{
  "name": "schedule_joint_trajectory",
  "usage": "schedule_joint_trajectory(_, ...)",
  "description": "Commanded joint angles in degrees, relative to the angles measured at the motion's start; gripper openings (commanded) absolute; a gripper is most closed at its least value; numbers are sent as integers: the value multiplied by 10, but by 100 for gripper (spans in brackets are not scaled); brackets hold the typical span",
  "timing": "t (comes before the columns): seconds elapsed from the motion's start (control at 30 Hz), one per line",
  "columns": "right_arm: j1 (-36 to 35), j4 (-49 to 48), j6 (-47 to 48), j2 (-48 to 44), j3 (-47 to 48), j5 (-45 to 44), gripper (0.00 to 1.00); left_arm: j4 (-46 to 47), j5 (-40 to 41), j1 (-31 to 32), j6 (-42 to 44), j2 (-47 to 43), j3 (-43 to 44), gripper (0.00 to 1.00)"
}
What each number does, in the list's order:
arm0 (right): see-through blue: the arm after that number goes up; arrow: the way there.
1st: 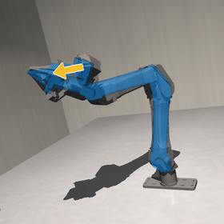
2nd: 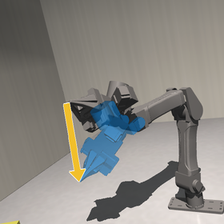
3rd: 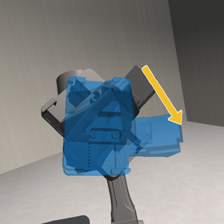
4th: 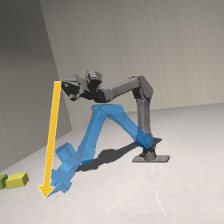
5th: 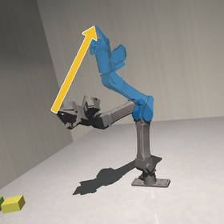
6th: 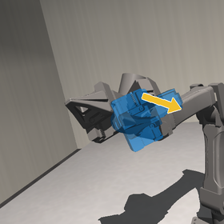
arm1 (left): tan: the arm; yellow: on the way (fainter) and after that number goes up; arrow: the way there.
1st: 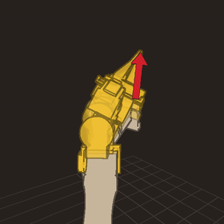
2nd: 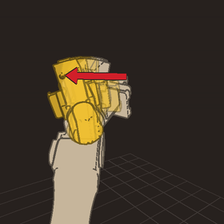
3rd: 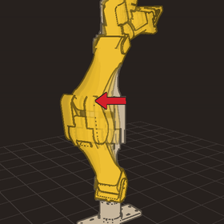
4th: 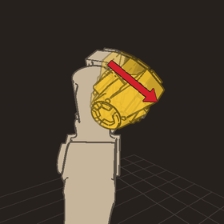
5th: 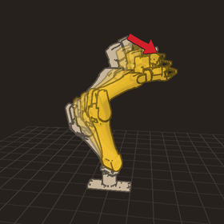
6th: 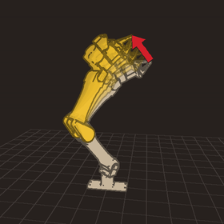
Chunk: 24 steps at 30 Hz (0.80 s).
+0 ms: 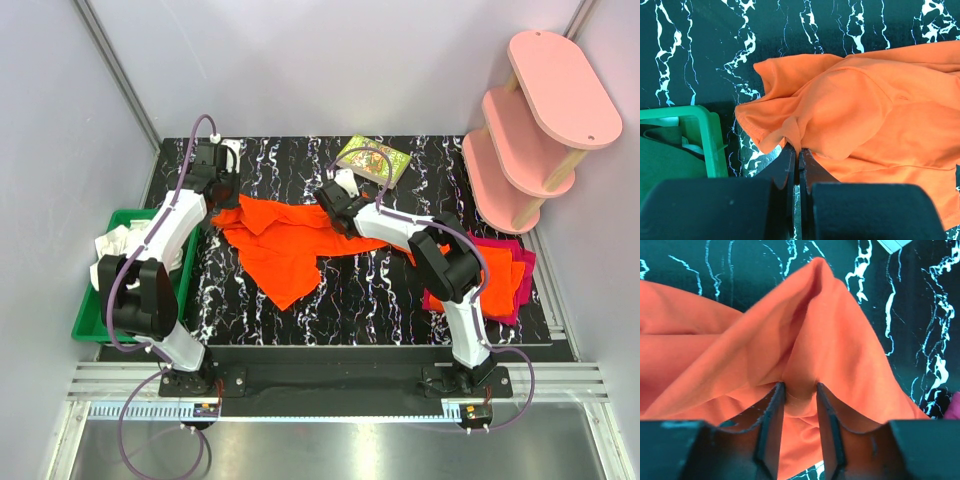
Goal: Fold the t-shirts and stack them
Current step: Flatten out the tshirt
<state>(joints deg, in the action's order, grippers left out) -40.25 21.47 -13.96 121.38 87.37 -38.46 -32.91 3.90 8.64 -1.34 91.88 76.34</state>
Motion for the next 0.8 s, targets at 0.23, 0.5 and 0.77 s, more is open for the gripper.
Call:
schedule_joint_trajectory(0.23,10,16,-24,-25,-15,-65,0,21,2,-1,-3,-28,-15,0)
schedule_joint_trajectory(0.5,13,24,-2,-221,-42,-123,0,14,13,-29,9,-109,1,0)
schedule_joint_trajectory(0.77,10,81,31,-403,-20,-136,0,-32,-29,-86,9,-204,44,0)
